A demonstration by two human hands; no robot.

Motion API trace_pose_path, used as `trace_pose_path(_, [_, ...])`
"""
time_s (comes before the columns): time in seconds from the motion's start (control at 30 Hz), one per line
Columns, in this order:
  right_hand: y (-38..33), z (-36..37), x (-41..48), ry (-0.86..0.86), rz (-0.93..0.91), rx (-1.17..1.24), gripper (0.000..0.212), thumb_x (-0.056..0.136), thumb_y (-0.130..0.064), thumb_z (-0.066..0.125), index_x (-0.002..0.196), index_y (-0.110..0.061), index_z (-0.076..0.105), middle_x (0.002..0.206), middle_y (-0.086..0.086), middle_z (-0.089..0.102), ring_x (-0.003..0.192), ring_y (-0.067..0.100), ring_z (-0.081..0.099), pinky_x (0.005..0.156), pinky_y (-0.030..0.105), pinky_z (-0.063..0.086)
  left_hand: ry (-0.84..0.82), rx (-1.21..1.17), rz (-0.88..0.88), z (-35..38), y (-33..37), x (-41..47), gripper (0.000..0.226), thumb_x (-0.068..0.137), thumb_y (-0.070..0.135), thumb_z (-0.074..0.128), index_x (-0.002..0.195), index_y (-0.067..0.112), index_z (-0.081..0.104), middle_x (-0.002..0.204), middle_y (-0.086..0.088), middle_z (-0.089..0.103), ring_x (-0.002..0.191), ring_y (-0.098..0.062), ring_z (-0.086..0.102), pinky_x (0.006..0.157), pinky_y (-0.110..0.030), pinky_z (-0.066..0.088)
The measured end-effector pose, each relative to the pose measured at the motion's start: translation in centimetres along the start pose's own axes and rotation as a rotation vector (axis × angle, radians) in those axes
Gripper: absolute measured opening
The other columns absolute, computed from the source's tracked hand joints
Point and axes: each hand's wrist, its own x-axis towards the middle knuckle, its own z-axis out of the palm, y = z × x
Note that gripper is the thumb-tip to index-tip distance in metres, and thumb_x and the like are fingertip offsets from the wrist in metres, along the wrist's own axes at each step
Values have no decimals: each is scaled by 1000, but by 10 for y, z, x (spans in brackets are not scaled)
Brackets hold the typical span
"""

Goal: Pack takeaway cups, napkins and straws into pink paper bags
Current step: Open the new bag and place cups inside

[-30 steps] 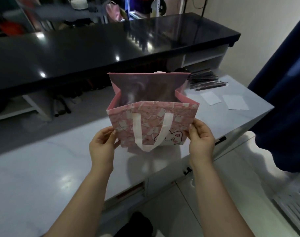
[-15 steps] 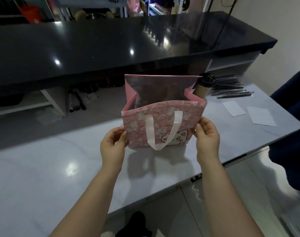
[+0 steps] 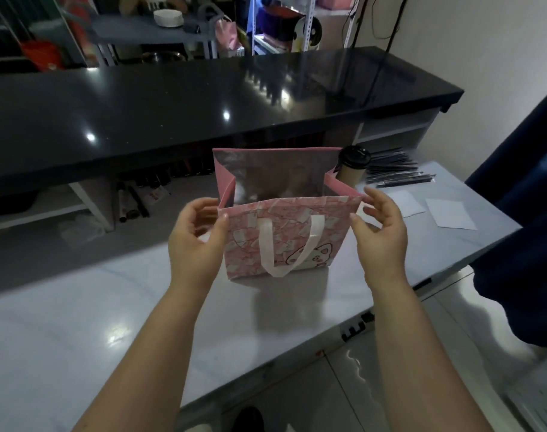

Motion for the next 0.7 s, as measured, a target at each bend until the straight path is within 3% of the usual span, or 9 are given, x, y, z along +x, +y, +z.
trace_pose_path(0.13, [-32, -8, 5, -45, -137, -94, 44, 88, -11, 68, 120, -39, 57, 117, -33, 54, 111, -11, 50, 91, 22, 47, -43, 104, 302, 20, 49, 29, 13, 89, 26, 66, 101, 31, 62, 96, 20, 60, 93, 0, 59, 84, -19, 50])
trace_pose_path(0.23, [-51, -14, 11, -81, -260, -204, 48, 86, -11, 71, 121, -41, 55, 121, -26, 54, 117, 3, 50, 97, 27, 46, -180, 213, 463, 52, 81, 45, 17, 87, 27, 67, 103, 30, 63, 96, 18, 60, 92, -4, 58, 83, -27, 51])
trace_pose_path(0.33, [-59, -22, 15, -65, -341, -305, 52, 84, -10, 71, 120, -44, 54, 123, -19, 54, 121, 8, 48, 101, 33, 45, -364, 378, 528, 87, 96, 47, 24, 86, 28, 66, 111, 27, 64, 108, 10, 63, 97, -12, 58, 83, -37, 52])
trace_pose_path(0.43, [-58, -33, 18, -37, -372, -405, 45, 84, -9, 69, 119, -36, 58, 122, -16, 56, 120, 7, 45, 101, 32, 44, -513, 537, 568, 116, 97, 40, 33, 87, 30, 60, 120, 25, 64, 115, 4, 62, 102, -19, 57, 85, -42, 51])
trace_pose_path(0.5, [-53, -44, 20, -35, -351, -487, 43, 85, -10, 68, 121, -31, 59, 123, -15, 56, 120, 9, 44, 101, 32, 43, -562, 611, 587, 131, 92, 34, 35, 89, 34, 56, 123, 27, 63, 119, 4, 61, 105, -20, 54, 87, -41, 48])
trace_pose_path(0.63, [-48, -69, 24, 8, -256, -588, 46, 86, -12, 68, 118, -41, 53, 122, -21, 50, 122, 8, 37, 105, 32, 37, -611, 645, 632, 155, 87, 33, 38, 88, 36, 53, 124, 29, 62, 122, 5, 58, 113, -21, 48, 90, -38, 43])
trace_pose_path(0.7, [-52, -78, 32, 23, -248, -628, 46, 86, -12, 68, 122, -37, 55, 124, -19, 51, 124, 10, 36, 106, 32, 36, -624, 651, 636, 166, 91, 45, 38, 86, 37, 53, 123, 30, 62, 121, 6, 58, 113, -21, 47, 91, -38, 41])
